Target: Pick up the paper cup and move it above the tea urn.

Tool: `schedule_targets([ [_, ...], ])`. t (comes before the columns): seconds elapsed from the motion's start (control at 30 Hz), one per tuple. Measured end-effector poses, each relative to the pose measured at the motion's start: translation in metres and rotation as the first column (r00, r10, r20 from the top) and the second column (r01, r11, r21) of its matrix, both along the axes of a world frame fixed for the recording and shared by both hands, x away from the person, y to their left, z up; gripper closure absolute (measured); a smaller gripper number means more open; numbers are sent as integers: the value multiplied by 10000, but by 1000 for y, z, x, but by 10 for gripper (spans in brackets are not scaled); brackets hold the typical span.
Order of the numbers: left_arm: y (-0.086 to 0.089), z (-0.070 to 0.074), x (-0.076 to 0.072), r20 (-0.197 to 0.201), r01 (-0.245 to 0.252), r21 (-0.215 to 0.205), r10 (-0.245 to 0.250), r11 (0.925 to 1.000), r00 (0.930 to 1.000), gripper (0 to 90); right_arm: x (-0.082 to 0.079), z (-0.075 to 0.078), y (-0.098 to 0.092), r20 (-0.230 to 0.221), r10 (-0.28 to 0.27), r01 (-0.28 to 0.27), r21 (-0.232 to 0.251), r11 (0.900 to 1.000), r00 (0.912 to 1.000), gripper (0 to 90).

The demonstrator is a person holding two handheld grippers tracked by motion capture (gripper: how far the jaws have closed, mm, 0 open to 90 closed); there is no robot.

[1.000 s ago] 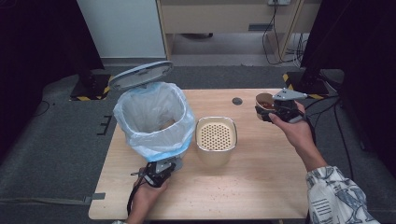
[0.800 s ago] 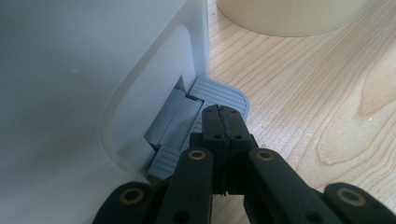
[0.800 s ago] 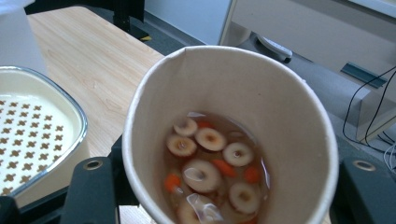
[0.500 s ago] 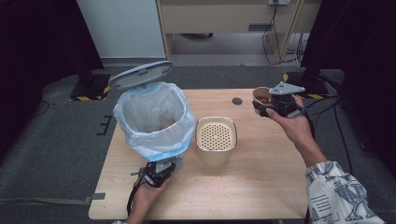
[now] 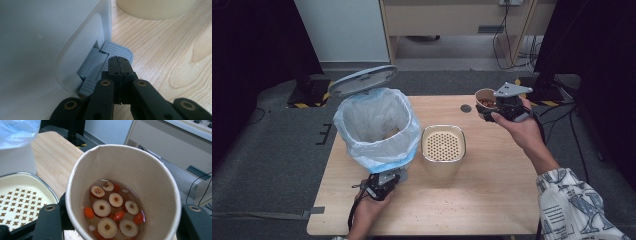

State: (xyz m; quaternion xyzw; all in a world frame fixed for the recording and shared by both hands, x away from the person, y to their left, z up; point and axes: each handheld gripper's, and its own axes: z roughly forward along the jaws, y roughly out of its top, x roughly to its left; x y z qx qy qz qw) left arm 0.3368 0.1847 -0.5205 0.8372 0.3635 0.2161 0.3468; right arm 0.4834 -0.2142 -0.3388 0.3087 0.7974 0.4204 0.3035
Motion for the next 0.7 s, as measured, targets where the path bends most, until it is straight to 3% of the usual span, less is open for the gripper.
schedule_targets([
  [0.7, 0, 0, 0, -32, -2, -26, 2, 10000, 10000, 893, 0, 14, 23, 210, 519, -514, -255, 9984, 9984, 351],
])
